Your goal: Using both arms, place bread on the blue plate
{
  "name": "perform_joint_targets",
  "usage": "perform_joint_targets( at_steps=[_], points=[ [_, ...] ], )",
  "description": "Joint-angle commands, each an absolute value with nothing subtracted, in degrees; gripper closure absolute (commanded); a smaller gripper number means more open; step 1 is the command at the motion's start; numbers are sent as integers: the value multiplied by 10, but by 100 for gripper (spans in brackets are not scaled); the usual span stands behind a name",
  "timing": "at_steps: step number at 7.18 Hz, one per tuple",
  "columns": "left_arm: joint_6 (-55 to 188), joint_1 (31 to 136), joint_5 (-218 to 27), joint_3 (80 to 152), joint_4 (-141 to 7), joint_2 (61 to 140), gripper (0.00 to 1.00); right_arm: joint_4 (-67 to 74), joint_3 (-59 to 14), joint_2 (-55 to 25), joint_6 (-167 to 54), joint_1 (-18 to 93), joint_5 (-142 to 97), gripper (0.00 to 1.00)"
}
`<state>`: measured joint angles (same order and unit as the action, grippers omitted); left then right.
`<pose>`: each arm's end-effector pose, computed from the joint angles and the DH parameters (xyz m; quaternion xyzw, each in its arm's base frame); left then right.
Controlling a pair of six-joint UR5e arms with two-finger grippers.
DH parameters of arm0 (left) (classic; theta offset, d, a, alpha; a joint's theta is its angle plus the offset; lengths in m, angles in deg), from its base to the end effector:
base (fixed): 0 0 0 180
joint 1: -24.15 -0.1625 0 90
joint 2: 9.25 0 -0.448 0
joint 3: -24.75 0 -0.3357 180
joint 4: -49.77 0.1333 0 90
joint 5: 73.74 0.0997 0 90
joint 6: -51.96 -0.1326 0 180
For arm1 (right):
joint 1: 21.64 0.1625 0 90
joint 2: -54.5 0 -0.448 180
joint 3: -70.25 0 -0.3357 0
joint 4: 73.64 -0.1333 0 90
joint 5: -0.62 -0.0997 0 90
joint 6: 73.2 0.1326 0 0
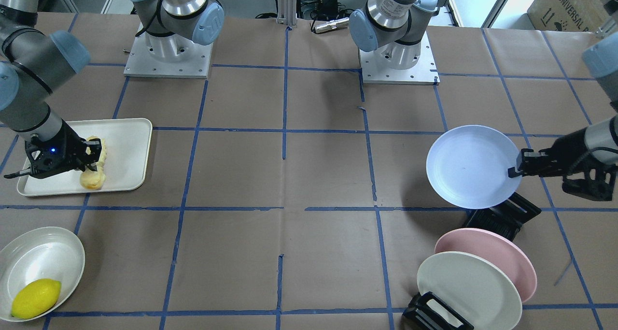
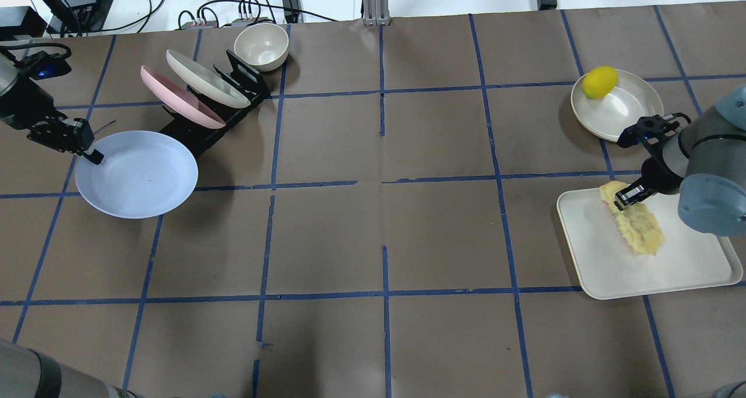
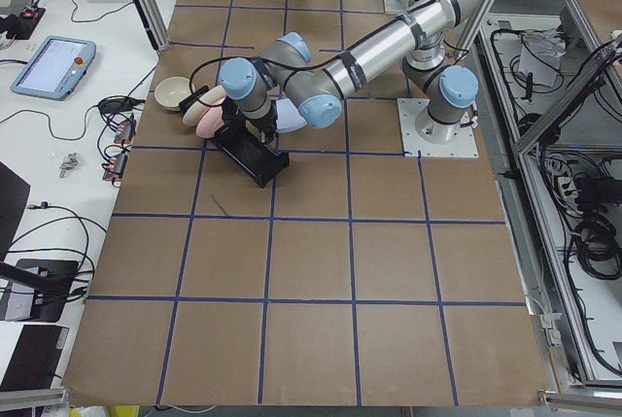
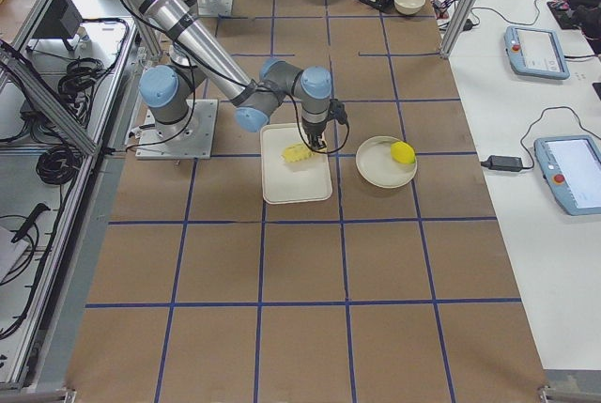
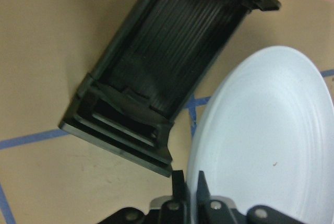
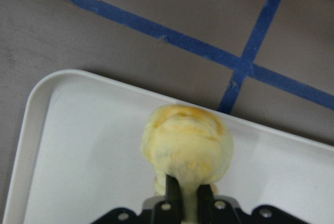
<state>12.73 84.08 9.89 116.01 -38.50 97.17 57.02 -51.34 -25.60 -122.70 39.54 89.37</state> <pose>0.1255 -0.5122 0.3362 -0.0713 -0.9863 -0.0827 0.1240 -0.0862 -0.4391 0.2474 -0.1794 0.9837 -0.0013 0.0130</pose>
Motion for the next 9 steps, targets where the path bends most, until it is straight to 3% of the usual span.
perform_joint_targets(
  at_steps=[1, 5, 9],
  points=[
    [179, 929, 92, 1205, -382, 920, 100, 438, -443, -295, -1138, 438, 913, 91],
    [344, 1103, 30, 1214, -274, 951, 100, 253, -308, -299, -990, 543, 961, 88],
    [434, 1197, 26, 1200, -111, 1059, 100, 215, -302, -364, -911, 621, 1029, 84]
  ],
)
